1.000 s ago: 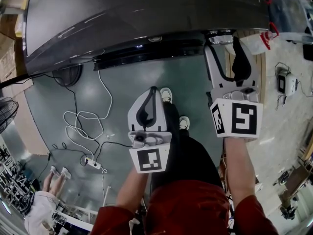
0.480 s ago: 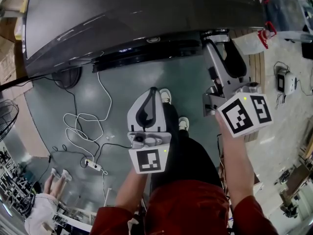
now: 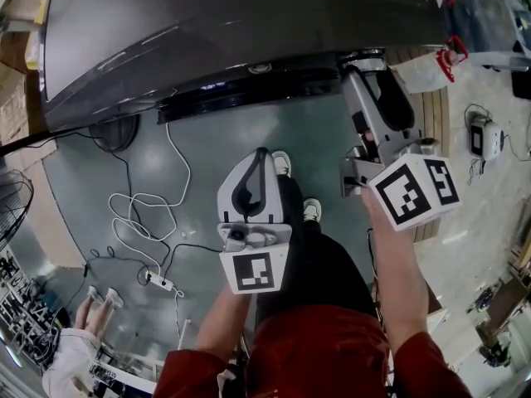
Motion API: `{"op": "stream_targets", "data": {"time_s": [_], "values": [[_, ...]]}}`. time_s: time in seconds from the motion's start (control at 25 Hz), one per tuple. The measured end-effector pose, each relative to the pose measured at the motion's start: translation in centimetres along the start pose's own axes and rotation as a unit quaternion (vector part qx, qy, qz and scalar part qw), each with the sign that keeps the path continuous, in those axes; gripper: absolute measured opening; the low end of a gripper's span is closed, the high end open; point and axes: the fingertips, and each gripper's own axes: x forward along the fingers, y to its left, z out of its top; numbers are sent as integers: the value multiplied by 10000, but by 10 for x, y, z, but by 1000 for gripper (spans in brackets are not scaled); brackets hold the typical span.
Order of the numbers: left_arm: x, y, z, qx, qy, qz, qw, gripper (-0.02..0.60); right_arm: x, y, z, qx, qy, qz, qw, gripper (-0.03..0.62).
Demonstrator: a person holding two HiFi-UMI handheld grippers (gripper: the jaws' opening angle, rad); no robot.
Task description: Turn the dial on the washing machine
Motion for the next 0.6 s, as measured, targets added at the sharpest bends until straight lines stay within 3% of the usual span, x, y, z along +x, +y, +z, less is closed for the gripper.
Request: {"op": "stream_targets", "data": {"time_s": [0.44,0.6], "values": [[-2,2,0,-5,5,12,10000,9,1,2,6,298,-48,127,9995,273],[-1,1,0,4,-2,-8,10000,9,1,-3,5,1179,-146,368,9922,273]]}}
